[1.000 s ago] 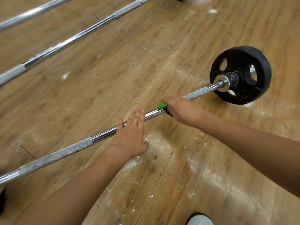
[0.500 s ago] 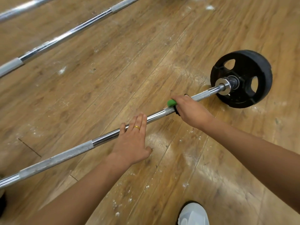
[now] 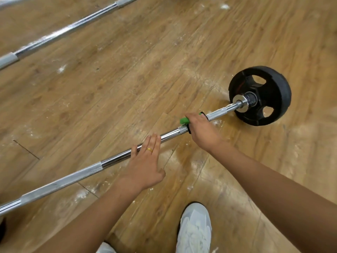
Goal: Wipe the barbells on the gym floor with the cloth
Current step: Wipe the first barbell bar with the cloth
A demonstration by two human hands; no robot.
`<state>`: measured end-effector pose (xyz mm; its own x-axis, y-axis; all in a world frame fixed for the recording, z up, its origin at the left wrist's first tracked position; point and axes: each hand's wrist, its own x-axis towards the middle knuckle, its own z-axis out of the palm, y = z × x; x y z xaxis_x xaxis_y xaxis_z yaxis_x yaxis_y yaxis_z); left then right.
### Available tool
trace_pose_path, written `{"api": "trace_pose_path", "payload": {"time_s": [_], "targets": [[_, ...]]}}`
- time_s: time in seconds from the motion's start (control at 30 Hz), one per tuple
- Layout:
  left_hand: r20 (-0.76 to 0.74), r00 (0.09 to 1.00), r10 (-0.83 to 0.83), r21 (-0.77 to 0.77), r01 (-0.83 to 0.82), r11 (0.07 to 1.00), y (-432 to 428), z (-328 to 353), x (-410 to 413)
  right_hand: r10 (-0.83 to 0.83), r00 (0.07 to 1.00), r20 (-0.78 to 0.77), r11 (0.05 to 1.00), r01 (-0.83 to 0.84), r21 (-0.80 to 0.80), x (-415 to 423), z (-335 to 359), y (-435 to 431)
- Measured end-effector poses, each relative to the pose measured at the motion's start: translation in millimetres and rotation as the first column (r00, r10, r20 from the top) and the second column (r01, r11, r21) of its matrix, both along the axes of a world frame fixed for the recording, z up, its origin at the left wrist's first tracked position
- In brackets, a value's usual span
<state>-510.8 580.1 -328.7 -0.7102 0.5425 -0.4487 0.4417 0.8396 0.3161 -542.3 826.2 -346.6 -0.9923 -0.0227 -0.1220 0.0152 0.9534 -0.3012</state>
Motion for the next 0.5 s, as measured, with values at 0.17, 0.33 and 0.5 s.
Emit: {"api": "trace_pose_path", "payload": {"time_s": [0.17,0.33,0.5], "targets": [[-0.017,0.999,-0.038,-0.001,0.038,0.999,-0.8,-6.8,19.3,0.141,0.99,0.0,0.99,-0.141,-0.023,28.7,0.7,-9.1],[-0.005,0.999,-0.035,0.036,0.036,0.999,-5.2,-11.7,33.9,0.05,0.999,0.006,0.998,-0.05,-0.041,33.9,-0.7,14.0],[-0.029,0.998,-0.051,0.061,0.052,0.997,-5.8,-15.4,46.3,0.096,0.995,-0.022,0.992,-0.097,-0.076,54.4,-2.6,-0.7]]}}
